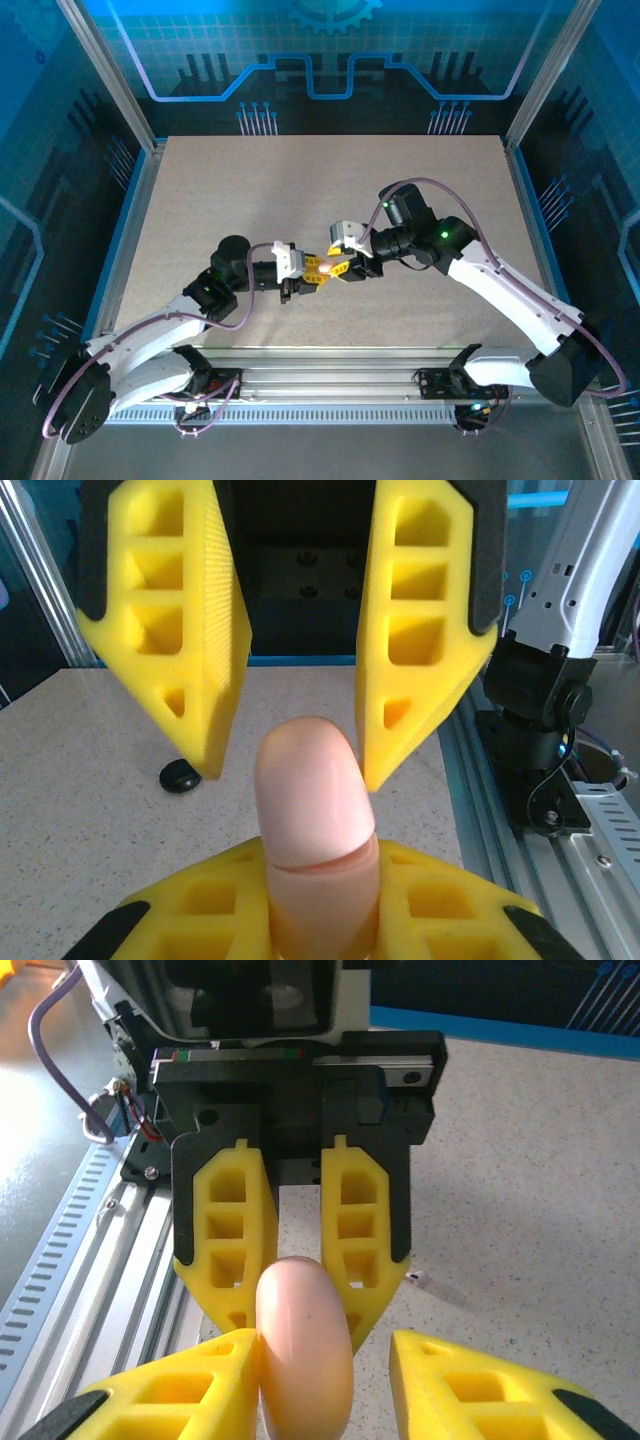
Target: Insert the wireless bluetooth earbuds into the charging case
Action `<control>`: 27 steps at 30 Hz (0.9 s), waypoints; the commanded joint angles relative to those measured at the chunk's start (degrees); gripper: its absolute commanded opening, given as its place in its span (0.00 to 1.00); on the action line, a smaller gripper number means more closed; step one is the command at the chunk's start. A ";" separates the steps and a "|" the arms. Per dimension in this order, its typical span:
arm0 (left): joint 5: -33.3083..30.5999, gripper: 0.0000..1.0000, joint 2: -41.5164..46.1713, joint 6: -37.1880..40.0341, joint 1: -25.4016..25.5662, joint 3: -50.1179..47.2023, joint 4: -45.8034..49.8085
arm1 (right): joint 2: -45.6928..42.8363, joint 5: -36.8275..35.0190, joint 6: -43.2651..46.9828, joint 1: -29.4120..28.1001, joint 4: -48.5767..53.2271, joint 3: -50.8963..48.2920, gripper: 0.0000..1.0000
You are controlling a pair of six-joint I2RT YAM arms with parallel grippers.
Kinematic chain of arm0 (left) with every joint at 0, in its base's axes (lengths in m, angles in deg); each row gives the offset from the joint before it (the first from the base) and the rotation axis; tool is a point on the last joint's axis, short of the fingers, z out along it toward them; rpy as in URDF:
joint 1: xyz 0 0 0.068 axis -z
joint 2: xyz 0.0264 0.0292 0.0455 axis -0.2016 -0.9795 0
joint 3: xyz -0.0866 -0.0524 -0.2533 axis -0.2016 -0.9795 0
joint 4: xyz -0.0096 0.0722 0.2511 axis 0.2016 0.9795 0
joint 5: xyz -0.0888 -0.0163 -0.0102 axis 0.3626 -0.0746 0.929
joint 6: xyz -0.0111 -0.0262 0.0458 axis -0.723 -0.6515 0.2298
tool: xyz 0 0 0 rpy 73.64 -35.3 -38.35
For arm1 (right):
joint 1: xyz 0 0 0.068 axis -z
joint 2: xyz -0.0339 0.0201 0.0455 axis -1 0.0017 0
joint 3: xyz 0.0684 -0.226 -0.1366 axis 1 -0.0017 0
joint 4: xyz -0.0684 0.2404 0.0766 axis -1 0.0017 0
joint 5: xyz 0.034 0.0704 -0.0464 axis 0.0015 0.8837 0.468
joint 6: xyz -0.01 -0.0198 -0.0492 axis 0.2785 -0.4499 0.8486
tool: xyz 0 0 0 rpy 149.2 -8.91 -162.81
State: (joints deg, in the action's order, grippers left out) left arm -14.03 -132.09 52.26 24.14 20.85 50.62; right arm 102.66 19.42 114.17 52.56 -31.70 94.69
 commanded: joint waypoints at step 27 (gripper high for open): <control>-26.98 0.17 11.78 -12.52 -1.20 -10.98 -8.71 | -4.56 -22.36 -28.46 1.68 -3.64 2.29 0.47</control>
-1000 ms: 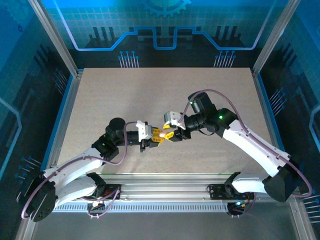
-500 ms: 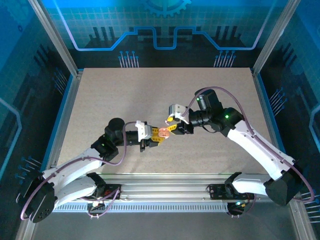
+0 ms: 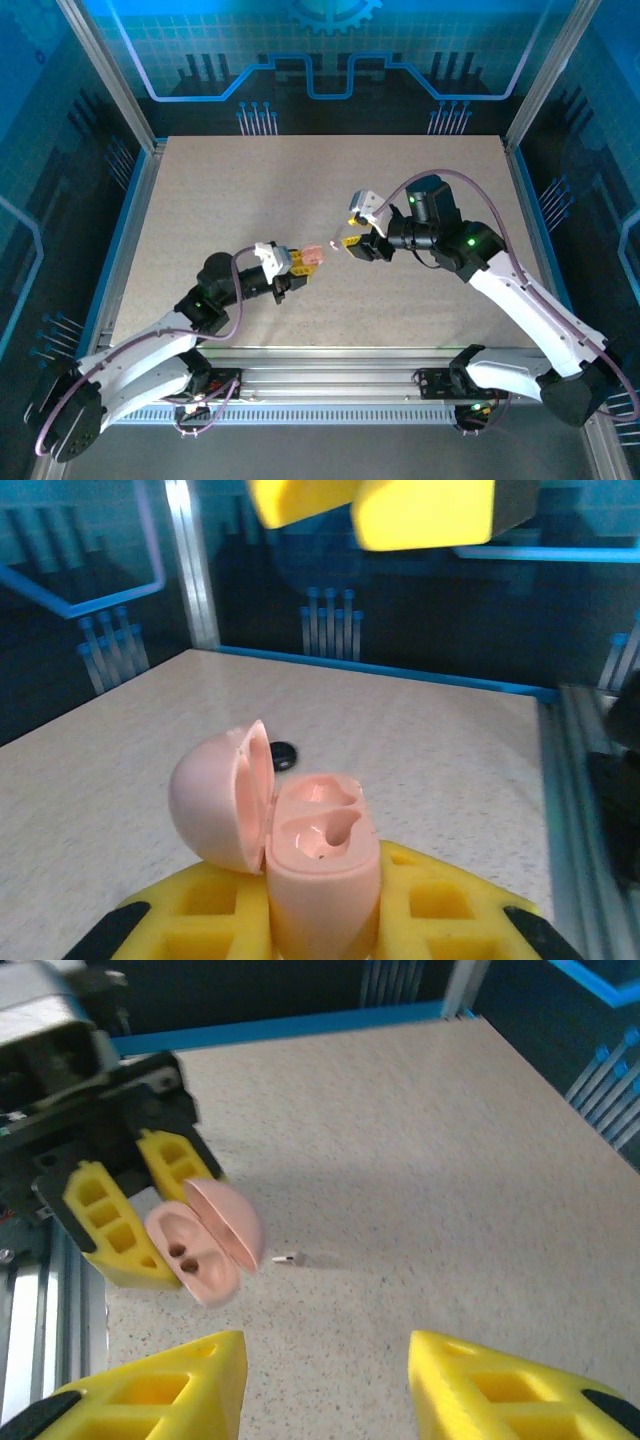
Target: Insert the wireless bluetooth earbuds into the charging case
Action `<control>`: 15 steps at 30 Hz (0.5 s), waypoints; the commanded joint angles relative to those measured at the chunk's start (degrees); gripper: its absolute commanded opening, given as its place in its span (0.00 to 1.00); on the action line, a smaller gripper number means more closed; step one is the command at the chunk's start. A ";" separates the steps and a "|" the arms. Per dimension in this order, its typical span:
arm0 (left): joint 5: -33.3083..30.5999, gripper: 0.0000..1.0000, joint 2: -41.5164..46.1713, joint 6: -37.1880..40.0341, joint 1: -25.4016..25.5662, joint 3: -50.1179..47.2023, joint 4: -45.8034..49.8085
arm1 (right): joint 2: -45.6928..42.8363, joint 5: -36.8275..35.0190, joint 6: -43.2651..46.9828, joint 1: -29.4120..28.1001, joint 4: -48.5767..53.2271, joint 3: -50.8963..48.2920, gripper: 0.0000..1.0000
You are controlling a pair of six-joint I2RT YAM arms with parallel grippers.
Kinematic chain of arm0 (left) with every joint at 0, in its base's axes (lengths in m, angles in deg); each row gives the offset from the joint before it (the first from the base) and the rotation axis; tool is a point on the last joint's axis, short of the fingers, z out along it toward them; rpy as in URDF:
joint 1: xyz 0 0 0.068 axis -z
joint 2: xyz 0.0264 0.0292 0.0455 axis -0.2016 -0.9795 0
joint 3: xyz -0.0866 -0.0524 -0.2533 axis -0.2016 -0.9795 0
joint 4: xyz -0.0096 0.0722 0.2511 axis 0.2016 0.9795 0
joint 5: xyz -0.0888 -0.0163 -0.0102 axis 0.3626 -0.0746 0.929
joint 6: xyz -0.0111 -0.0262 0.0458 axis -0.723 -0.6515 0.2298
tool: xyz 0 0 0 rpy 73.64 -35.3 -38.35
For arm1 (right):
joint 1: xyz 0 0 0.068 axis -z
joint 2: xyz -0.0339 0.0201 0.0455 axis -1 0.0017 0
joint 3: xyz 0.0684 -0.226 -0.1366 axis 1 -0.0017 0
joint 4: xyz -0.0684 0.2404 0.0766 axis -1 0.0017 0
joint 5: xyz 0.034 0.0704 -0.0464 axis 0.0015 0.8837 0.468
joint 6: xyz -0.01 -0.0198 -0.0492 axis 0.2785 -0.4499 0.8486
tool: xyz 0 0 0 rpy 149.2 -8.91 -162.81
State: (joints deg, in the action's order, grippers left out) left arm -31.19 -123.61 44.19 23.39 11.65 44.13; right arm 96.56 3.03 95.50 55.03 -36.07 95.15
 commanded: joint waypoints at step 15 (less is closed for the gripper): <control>-36.17 0.15 21.45 -17.83 -10.51 -6.77 17.58 | 24.88 -20.97 -43.52 -10.53 11.23 13.32 0.51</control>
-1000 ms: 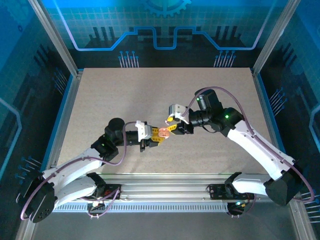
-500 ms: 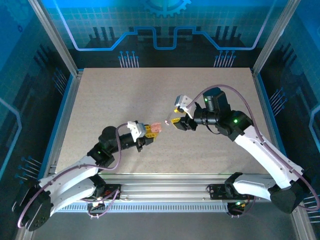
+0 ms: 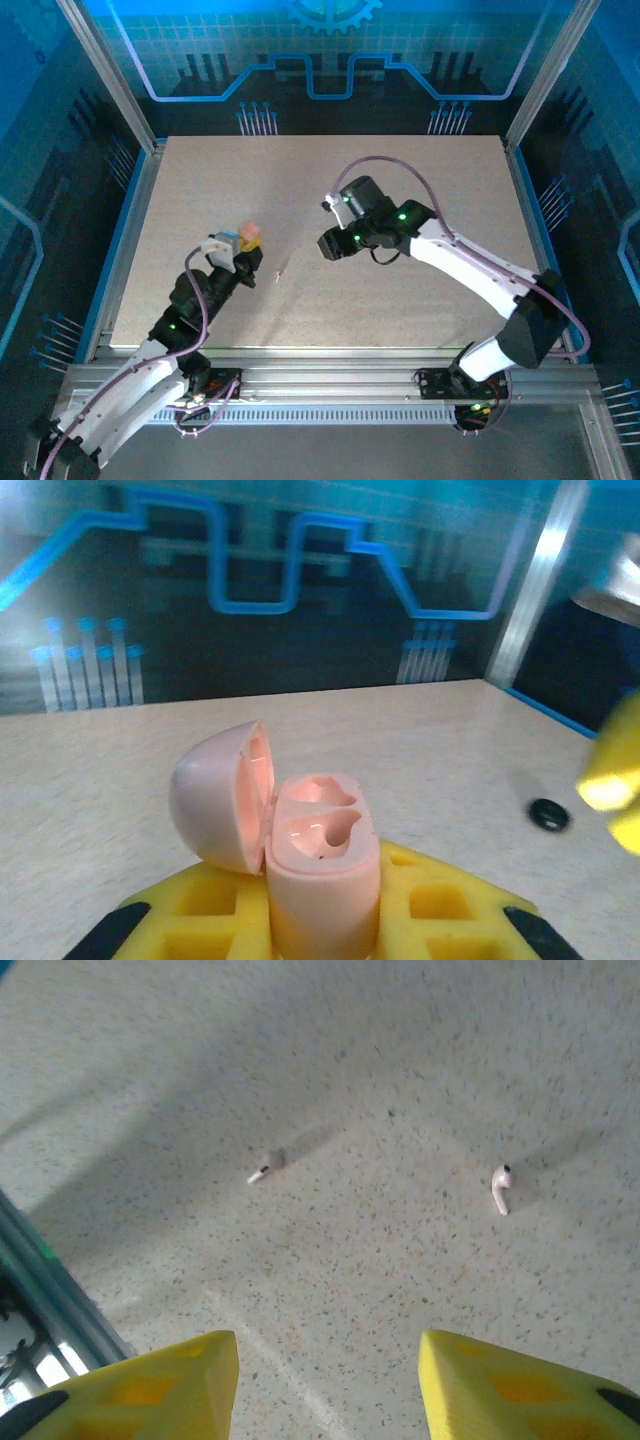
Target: Insert the wireless bluetooth earbuds into the charging case
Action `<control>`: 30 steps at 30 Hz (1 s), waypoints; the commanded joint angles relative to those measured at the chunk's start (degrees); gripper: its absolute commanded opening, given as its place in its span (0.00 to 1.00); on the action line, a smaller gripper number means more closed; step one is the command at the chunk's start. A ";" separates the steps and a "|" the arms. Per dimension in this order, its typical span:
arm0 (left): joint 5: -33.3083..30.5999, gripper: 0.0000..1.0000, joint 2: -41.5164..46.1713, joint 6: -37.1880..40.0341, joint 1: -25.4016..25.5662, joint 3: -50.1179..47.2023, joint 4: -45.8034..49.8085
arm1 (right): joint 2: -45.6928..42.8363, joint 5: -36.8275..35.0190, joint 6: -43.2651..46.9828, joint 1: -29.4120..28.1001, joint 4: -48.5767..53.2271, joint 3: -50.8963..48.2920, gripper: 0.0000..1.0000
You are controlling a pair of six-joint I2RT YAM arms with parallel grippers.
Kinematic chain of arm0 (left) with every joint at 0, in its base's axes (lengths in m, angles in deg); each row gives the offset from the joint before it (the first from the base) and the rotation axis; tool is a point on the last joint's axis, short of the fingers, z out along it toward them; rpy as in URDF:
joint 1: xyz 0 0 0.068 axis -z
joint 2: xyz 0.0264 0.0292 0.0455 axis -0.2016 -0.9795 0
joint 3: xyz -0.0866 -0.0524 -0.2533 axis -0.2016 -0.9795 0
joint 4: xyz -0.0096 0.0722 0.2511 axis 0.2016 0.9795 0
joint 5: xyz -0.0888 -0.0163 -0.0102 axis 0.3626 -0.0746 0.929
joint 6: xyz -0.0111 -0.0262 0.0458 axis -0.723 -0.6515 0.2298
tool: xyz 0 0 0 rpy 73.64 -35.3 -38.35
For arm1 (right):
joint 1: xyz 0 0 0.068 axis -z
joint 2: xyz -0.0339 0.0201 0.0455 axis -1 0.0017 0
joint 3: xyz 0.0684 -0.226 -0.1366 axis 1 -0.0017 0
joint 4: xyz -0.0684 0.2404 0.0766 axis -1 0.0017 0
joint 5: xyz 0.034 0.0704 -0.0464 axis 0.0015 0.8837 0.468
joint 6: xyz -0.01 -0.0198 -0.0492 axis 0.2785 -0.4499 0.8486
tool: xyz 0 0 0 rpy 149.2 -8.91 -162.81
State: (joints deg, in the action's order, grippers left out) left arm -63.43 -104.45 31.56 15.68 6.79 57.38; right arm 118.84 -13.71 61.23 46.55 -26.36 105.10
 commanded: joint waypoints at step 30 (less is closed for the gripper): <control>1.47 0.18 -6.42 -12.24 -21.09 -2.91 1.80 | 46.69 4.69 -51.21 -7.42 6.99 32.52 0.49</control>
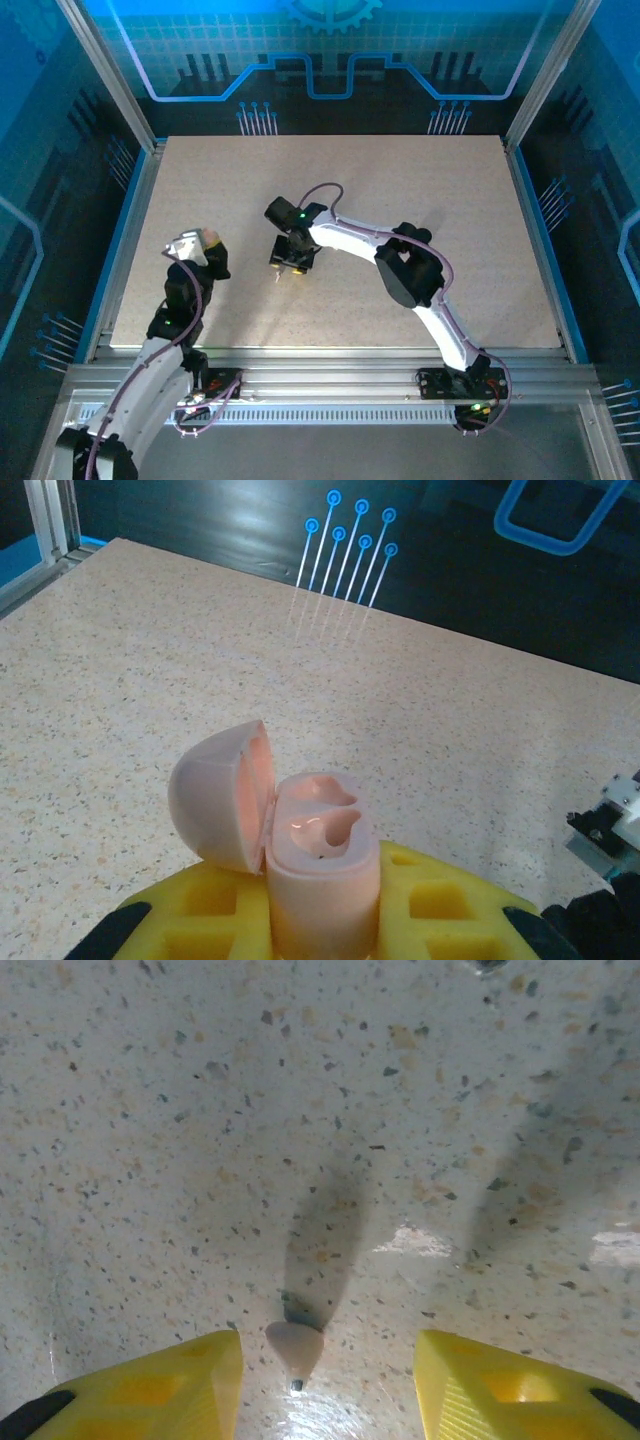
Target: Insert the wireless bluetooth earbuds into the charging case
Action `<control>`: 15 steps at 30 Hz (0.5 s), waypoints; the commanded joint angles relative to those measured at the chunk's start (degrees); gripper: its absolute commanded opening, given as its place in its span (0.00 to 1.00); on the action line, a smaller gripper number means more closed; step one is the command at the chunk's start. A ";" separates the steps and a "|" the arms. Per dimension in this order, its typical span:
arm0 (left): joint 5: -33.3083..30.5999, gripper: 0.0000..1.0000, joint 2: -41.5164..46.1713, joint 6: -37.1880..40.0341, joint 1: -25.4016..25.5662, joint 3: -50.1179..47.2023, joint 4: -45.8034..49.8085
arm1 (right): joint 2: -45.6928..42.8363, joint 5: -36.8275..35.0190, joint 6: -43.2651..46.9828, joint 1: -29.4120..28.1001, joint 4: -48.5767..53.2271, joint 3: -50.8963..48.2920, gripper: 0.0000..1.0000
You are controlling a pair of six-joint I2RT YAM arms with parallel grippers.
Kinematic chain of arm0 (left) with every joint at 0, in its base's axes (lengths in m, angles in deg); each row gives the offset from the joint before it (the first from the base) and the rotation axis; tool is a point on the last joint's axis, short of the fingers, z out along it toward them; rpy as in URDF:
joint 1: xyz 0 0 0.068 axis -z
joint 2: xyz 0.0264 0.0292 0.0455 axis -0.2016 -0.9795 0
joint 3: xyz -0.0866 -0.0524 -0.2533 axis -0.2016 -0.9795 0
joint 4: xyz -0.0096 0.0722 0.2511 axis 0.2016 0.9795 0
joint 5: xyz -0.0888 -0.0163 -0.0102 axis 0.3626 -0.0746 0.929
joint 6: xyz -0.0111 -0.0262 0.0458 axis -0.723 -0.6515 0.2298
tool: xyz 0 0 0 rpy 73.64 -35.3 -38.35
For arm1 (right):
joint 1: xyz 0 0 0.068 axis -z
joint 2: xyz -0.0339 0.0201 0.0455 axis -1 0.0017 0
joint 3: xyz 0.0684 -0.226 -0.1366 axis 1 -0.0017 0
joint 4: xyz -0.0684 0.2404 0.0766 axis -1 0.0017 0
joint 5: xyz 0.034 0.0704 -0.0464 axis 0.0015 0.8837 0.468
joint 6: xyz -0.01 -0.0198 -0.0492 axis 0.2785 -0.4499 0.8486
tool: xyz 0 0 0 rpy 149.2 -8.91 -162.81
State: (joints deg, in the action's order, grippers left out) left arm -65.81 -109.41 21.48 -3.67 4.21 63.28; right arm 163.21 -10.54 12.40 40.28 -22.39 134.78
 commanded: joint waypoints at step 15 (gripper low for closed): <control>5.32 0.18 -0.82 -3.17 -3.04 -0.74 -4.34 | 6.47 4.53 -2.76 -1.87 4.70 6.97 0.38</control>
State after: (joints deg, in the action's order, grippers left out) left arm -61.75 -111.05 19.56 -5.96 4.11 60.81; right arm 167.34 -7.90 10.17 39.29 -19.96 140.24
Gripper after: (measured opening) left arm 0.205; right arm 0.386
